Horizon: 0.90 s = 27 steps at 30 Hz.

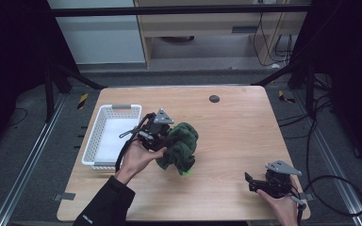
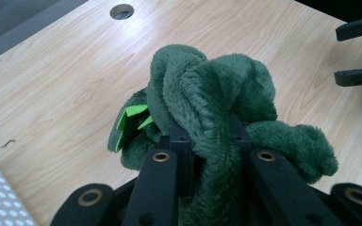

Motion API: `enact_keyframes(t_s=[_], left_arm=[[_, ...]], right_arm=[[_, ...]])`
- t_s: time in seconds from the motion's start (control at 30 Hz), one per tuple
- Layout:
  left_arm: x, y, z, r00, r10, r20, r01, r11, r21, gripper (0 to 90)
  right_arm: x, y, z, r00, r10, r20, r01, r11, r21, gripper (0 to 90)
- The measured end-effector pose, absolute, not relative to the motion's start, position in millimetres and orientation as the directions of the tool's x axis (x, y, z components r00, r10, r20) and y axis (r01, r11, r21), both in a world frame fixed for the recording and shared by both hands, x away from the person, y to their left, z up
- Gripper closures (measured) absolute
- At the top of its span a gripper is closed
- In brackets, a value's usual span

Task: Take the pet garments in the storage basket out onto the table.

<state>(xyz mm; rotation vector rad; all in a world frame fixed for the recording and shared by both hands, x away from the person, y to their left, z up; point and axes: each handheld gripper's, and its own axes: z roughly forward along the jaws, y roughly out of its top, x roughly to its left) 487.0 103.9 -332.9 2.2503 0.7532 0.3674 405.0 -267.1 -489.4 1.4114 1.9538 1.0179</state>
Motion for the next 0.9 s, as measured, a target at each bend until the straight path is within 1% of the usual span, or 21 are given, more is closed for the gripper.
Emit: enact_keyframes(t_s=[0.23,0.9], left_arm=[[488,93,-336,0.797,0.603,0.028,0.403,-0.567,0.718,78.6],[495,63,-379,0.820,0.572,-0.007,0.413,-0.583,0.699,77.6]], right_arm=[[405,-267,-489,-0.324,0.946,0.017,0.556,0.176,0.812,4.1],[404,-266,-489,-0.328,0.944,0.019,0.557,0.177,0.812,4.1]])
